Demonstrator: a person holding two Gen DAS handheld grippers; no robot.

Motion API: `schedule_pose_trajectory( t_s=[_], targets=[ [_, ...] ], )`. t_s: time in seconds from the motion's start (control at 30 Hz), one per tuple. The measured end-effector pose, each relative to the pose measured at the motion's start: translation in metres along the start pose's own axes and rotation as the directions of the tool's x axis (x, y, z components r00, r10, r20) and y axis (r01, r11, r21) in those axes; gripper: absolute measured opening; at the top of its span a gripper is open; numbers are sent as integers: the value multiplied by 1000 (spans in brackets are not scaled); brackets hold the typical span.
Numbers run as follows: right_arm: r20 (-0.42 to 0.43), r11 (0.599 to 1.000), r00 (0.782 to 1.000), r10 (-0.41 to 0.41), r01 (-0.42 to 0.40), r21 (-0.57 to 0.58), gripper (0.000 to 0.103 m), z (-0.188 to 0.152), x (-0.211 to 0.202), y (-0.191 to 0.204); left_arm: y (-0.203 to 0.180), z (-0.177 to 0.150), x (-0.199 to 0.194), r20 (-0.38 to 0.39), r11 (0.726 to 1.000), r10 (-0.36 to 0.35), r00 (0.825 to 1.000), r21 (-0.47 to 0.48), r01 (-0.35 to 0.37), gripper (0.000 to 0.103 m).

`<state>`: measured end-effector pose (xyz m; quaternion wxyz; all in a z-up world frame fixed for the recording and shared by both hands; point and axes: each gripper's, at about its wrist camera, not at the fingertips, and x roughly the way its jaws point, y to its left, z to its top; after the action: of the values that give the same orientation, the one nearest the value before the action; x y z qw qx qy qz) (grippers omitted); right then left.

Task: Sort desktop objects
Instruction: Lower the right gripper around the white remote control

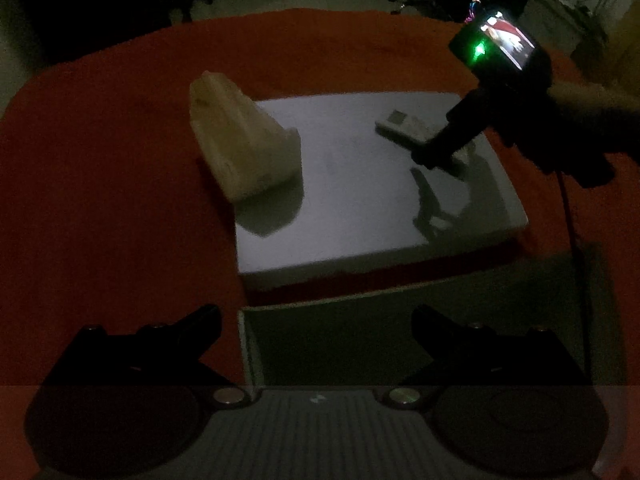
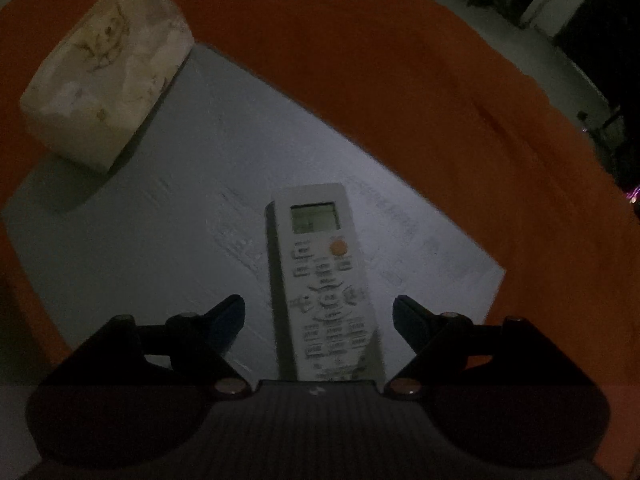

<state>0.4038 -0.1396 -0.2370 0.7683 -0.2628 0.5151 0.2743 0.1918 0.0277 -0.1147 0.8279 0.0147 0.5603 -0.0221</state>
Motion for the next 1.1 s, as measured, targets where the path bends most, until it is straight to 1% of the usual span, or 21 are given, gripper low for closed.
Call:
schedule_pose_trajectory(
  t_s=[0.1, 0.17, 0.23, 0.3, 0.37, 0.43, 0.53, 0.63, 0.73, 0.8, 0.87, 0.93, 1.0, 1.07, 1.1],
  targets=[
    [-9, 999, 1000, 11, -10, 45, 77, -4, 3, -2, -1, -4, 3, -13, 1000, -2, 1000, 9, 2, 103],
    [-11, 998, 1000, 4, -4, 64, 60, -6, 3, -3, -2, -5, 5, -20, 1000, -3, 1000, 7, 3, 103],
    [-6, 995, 1000, 2, -1, 98, 50, -7, 0, -7, -1, -5, 5, -21, 1000, -6, 1000, 1, 6, 103],
    [-24, 978, 1000, -10, 15, 210, 50, -10, -1, -13, 0, -6, 4, -20, 1000, -11, 1000, -6, 11, 103],
    [-56, 945, 998, -26, 42, 325, 50, -16, -3, -18, 1, -7, 4, -21, 1000, -13, 1000, -13, 13, 103],
    [-77, 918, 997, -22, 50, 392, 50, -24, -6, -20, 3, -8, 5, -22, 1000, -9, 1000, -18, 8, 103],
    [-101, 900, 995, -1, 45, 433, 50, -36, -12, -16, 2, -12, 7, -32, 1000, -9, 999, -21, 8, 103],
    [-104, 890, 995, 0, 48, 453, 50, -40, -16, -13, 0, -16, 9, -41, 1000, -6, 999, -18, 5, 103],
    [-112, 897, 994, -9, 57, 438, 51, -35, -12, -9, -3, -20, 12, -52, 1000, 0, 999, -13, -1, 103],
    [-119, 901, 993, -17, 67, 429, 53, -32, -13, -9, -4, -22, 13, -60, 1000, 2, 998, -9, -2, 103],
    [-113, 904, 993, -30, 75, 421, 59, -33, -12, -5, -6, -24, 15, -68, 1000, 1, 998, -2, -2, 103],
    [-103, 905, 994, -37, 77, 418, 60, -31, -12, -4, -7, -26, 16, -70, 1000, 2, 998, -4, -2, 103],
    [-94, 903, 995, -38, 74, 424, 60, -30, -10, -4, -7, -27, 17, -75, 1000, -3, 997, -12, 2, 103],
    [-79, 902, 996, -41, 71, 426, 56, -29, -10, -3, -8, -28, 18, -78, 1000, 2, 997, -3, -2, 103],
    [-76, 899, 996, -52, 80, 430, 52, -30, -11, -3, -8, -29, 18, -79, 1000, 5, 997, 2, -4, 103]
  ],
)
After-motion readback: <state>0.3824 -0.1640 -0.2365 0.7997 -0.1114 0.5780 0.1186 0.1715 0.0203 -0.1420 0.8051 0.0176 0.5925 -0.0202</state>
